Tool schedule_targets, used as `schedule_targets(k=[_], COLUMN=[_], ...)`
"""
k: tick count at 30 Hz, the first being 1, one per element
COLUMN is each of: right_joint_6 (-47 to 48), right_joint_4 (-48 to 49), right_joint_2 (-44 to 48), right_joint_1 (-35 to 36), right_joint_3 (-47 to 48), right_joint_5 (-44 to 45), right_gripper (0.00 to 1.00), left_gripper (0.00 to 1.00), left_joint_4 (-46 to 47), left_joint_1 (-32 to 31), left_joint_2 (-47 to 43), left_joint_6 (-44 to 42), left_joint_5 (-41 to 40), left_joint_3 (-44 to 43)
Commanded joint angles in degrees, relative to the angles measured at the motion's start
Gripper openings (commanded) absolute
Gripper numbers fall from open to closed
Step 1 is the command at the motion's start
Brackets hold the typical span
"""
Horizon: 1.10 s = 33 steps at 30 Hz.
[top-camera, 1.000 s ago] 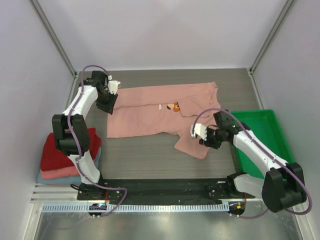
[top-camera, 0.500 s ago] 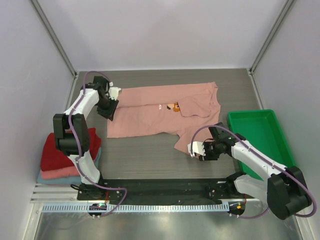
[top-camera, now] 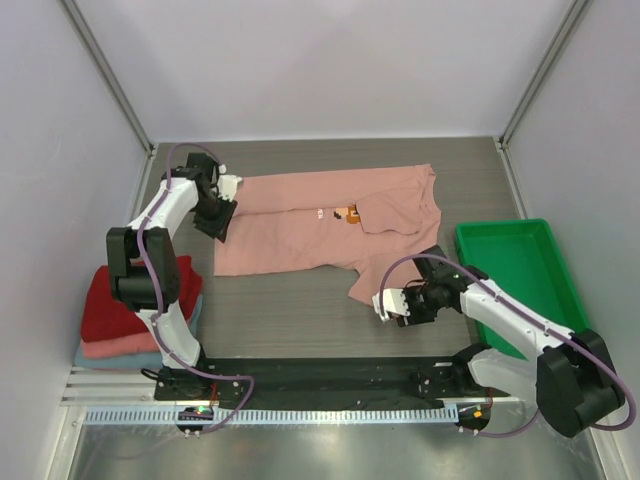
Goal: Fold and stack the t-shirts
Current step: Fold the tshirt
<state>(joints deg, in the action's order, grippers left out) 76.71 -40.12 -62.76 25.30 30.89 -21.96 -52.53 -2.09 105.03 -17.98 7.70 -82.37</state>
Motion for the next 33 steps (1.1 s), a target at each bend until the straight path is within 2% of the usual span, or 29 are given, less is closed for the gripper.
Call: schedule_targets(k=[1,13,15,18,19,22,25,28,33], right_joint_6=[2.66,3.54,3.54,3.01,2.23,1.69,1.52,1.17,0.72], right_joint_4=[-2.68,-1.54,-1.28,-1.37,-1.54,-2.42,-2.68,-2.77,-2.68], right_joint_2=[1.59,-3.50,-4.12,-4.91,-5.00,-3.25,-1.40,0.18,-0.08], right_joint_1=[0.45,1.51,2.03,2.39,2.39,2.39,2.47,2.47,2.47], right_joint_3=[0.83,1.27,1.54,2.41,2.68,2.51,1.10,-0.13,-0.05], right_joint_5=[-1.25,-2.39,-2.30,-1.43,-1.25,-0.46,-0.11,0.24,0.86], right_gripper=[0.46,0.43,0.39,0.18,0.07,0.01,0.01,0.01,0.01], left_gripper=[0.34,0.36,0.36,0.36,0.36,0.38,0.43,0.55,0.45], left_joint_4=[1.03,1.11,1.03,0.77,0.68,-0.20,-2.04,-3.63,-2.49], left_joint_1=[0.15,0.15,0.15,0.24,0.33,0.94,1.73,1.82,1.82], left_joint_2=[-2.11,-1.94,-1.85,-2.29,-2.81,-3.87,-3.70,-1.68,0.26], left_joint_6=[0.22,-0.13,-0.48,-0.57,-0.57,0.22,0.40,0.92,1.63], left_joint_5=[-0.32,-1.72,-2.08,-2.69,-2.78,-1.21,0.81,3.54,3.02], left_joint_3=[-0.42,0.63,0.98,1.42,1.94,3.70,4.85,5.46,6.69])
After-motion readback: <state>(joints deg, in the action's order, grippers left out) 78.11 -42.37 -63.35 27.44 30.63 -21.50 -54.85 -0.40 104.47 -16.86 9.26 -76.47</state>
